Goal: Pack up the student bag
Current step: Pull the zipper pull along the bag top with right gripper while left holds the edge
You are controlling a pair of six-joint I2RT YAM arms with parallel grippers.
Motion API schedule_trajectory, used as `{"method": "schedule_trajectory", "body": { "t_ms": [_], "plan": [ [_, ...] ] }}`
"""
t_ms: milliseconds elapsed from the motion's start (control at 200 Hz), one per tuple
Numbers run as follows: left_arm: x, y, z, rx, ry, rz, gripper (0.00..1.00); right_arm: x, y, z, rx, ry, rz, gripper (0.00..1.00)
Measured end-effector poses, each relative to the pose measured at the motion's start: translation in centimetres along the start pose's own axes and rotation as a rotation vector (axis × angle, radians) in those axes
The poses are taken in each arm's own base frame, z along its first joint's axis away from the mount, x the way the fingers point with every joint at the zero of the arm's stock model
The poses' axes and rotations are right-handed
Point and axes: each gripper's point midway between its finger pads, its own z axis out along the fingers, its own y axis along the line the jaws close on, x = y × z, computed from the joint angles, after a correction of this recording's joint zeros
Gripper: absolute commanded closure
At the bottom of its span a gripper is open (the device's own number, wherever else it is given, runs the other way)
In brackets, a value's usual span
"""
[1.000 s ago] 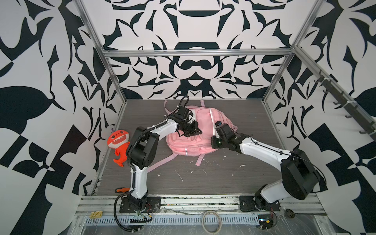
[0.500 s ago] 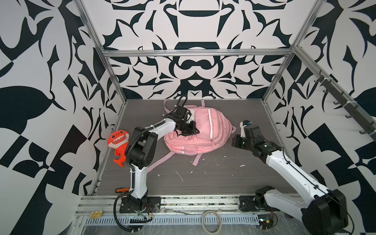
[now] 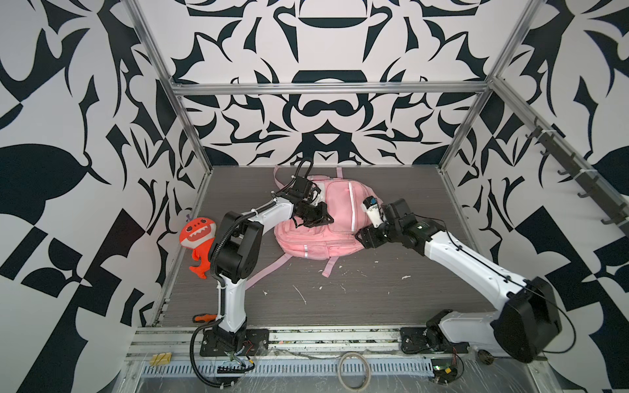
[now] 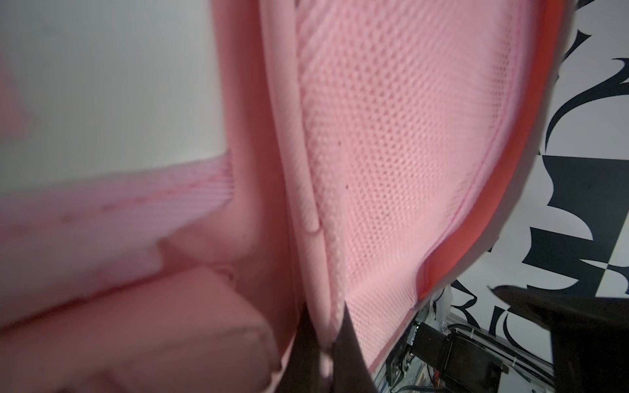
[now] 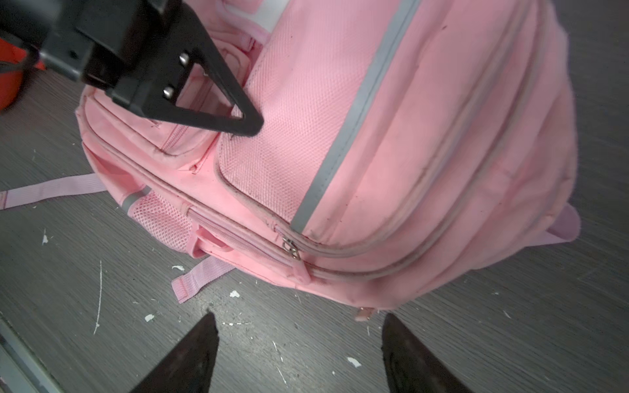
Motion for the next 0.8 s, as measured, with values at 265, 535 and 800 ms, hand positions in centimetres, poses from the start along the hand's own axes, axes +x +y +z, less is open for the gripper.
{"method": "schedule_trajectory", "body": {
  "t_ms": [265, 535, 800],
  "plan": [
    [0.2, -0.2, -0.4, -0.003, 0.002, -0.005, 1.00, 2.1, -0.6, 3.7, 0.030, 0.113, -0.053, 0.46],
    [0.3, -0.3, -0.5, -0.004, 0.005, -0.010, 1.00, 2.0, -1.2, 6.2, 0.045, 0.113, -0.032, 0.53],
    [0.3, 0.0, -0.7, -0.006, 0.007, -0.022, 1.00, 2.3, -0.9, 7.7, 0.023, 0.126, -0.009, 0.85]
  ]
}}
